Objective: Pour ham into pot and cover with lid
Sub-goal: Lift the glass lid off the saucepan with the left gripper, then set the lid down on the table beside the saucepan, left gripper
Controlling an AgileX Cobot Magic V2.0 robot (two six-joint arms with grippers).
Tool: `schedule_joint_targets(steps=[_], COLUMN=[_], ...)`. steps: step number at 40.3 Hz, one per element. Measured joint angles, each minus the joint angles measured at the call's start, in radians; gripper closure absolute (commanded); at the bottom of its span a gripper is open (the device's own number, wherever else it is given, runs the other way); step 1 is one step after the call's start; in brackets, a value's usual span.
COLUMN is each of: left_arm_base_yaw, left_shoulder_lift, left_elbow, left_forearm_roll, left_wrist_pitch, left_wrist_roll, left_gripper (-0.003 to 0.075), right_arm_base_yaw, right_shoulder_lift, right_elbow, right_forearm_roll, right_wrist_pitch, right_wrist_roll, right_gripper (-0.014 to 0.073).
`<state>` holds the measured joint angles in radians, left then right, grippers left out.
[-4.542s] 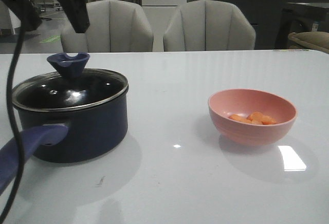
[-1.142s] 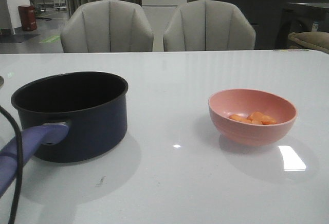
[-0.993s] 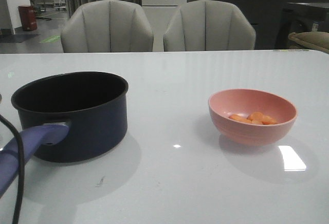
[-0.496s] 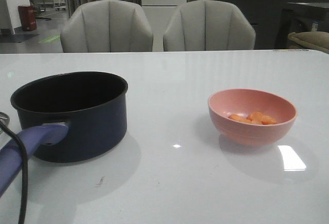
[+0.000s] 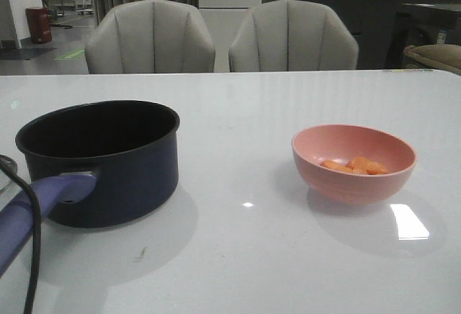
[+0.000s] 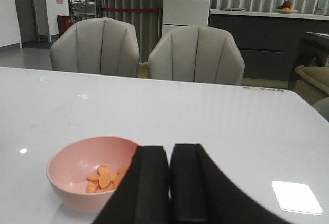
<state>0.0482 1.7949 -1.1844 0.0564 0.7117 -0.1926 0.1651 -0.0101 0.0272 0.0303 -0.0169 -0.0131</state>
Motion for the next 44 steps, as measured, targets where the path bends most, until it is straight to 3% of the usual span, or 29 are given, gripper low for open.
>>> schedule_joint_targets(steps=[10, 24, 34, 44], left_arm_base_yaw=[-0.080, -0.171, -0.171, -0.171], left_shoulder_lift=[-0.016, -0.215, -0.467, -0.766], left_elbow=[-0.077, -0.073, 0.054, 0.269], left_forearm_roll=[0.028, 0.053, 0.040, -0.023], left_wrist_pitch=[0.079, 0.095, 0.080, -0.052], left_wrist_roll=[0.000, 0.000, 0.000, 0.000], left_gripper=[0.0168, 0.0168, 0.0168, 0.0168], right_arm_base_yaw=[0.000, 0.000, 0.000, 0.000], right_shoulder_lift=[0.000, 0.000, 0.000, 0.000], right_elbow=[0.000, 0.000, 0.000, 0.000], right_forearm_roll=[0.000, 0.000, 0.000, 0.000], right_wrist_pitch=[0.000, 0.000, 0.000, 0.000], right_wrist_roll=[0.000, 0.000, 0.000, 0.000], right_gripper=[0.0435, 0.0435, 0.0435, 0.0435])
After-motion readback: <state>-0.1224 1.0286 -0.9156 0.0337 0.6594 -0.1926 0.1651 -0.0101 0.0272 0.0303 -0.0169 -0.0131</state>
